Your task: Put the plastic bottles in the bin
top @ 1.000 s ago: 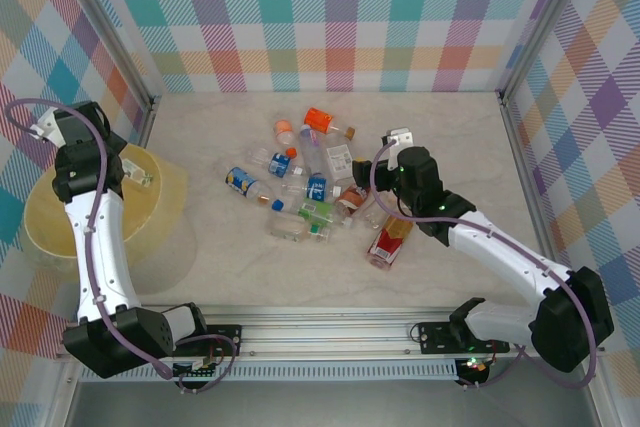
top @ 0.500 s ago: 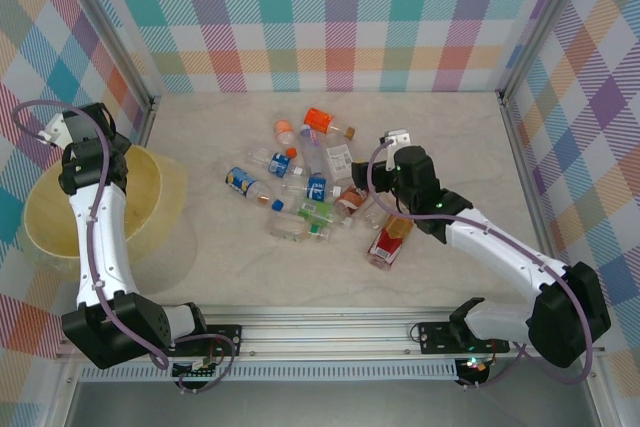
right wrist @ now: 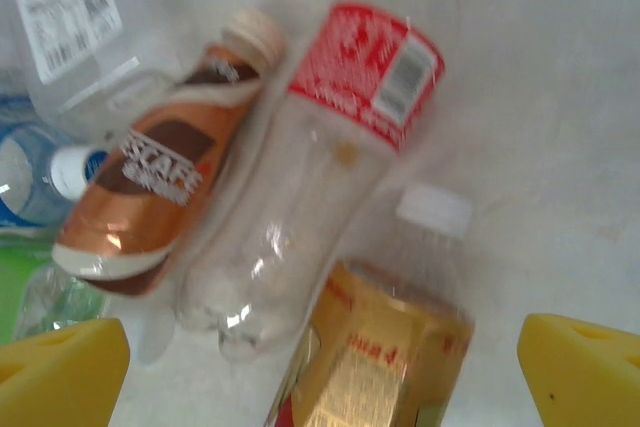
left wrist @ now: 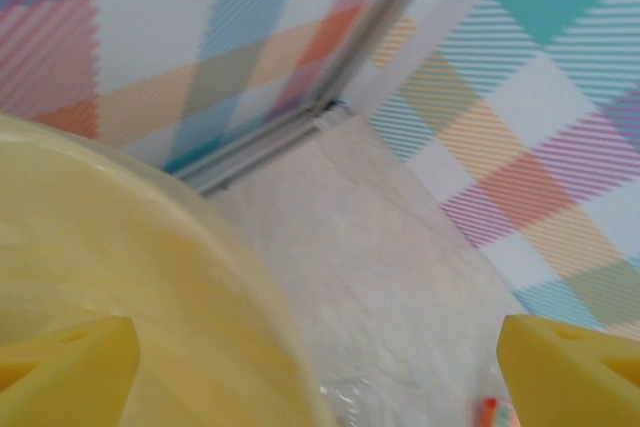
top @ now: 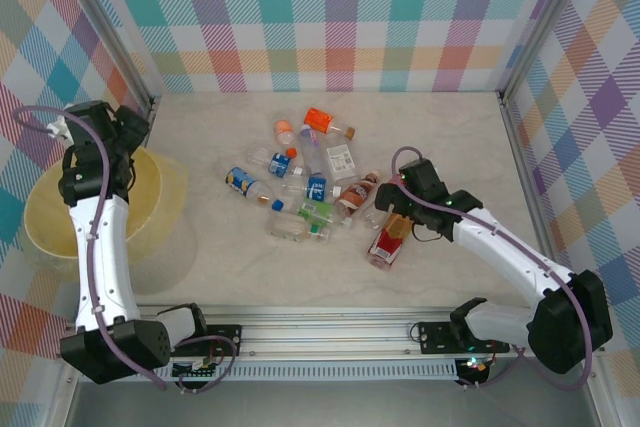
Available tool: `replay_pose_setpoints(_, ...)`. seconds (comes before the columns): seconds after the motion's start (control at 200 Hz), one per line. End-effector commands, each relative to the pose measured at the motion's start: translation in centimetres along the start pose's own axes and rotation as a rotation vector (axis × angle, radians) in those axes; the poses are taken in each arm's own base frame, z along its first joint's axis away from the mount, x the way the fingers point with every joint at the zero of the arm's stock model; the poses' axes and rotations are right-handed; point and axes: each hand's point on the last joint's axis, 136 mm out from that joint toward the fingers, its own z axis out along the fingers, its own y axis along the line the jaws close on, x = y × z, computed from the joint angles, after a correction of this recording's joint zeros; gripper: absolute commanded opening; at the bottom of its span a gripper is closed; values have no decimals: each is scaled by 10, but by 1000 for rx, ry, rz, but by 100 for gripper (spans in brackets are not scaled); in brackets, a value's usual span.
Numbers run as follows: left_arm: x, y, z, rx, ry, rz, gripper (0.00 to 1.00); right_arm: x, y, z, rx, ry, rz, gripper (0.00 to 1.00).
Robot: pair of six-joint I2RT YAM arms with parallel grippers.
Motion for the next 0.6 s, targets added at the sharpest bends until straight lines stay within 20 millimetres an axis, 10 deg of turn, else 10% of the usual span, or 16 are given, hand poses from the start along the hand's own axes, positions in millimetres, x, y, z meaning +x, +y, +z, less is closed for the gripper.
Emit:
replay_pose_setpoints(0.0, -1, -31, -23, 121, 6, 27, 100, 41, -7, 0, 6, 176, 146, 100)
replay_pose_setpoints(0.24, 27, -103, -54, 423, 76, 49, 100, 93, -7, 7, 56, 361, 217, 100)
replay_pose_setpoints(0.44, 98, -179, -87, 765, 260, 127, 100, 113, -10, 8, 133, 377, 205, 100)
replay_pose_setpoints(0.6, 153, -203, -98, 854, 383, 166, 100, 128, -9, 14, 159, 424, 201, 100)
